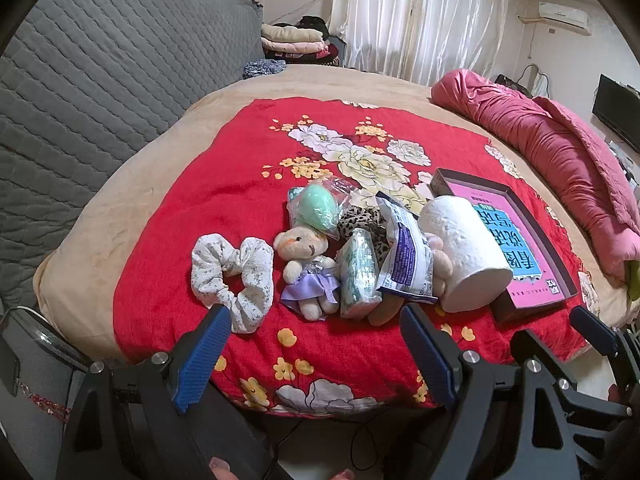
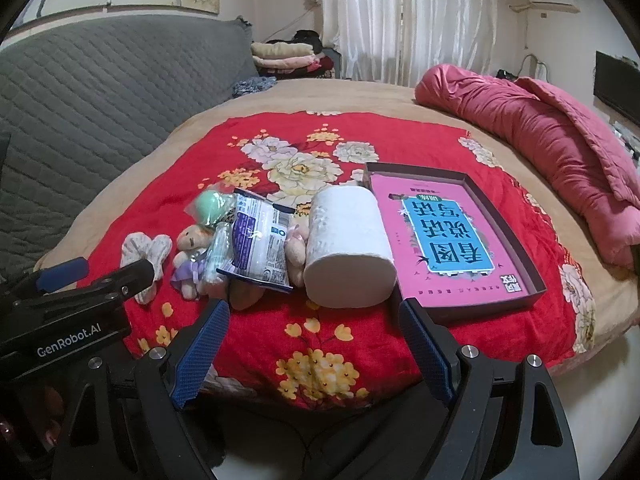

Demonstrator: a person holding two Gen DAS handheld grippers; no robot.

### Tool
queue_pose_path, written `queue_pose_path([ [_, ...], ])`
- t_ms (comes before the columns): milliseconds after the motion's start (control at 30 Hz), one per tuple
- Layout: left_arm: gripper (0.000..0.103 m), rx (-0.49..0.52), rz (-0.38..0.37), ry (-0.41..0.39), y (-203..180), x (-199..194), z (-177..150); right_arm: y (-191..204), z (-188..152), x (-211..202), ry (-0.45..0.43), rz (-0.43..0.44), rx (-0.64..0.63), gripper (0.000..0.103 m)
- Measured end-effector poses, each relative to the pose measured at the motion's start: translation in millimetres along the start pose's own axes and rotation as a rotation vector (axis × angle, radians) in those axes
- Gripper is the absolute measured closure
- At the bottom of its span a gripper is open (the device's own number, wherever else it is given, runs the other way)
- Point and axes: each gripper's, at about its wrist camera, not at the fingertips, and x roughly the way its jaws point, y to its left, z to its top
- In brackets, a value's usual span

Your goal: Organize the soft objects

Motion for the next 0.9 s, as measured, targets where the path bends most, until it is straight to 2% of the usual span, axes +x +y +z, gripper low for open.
queue_pose_path([
  [567, 0.017, -0.037, -0.004, 0.030, 9, 7, -2, 5, -1, 3, 0.001, 0.004, -0.024, 0.016],
  [900, 0.017, -0.204, 0.009, 0.069, 69, 39, 5, 11, -2, 13, 0.020, 0.007, -0.050, 0.016],
])
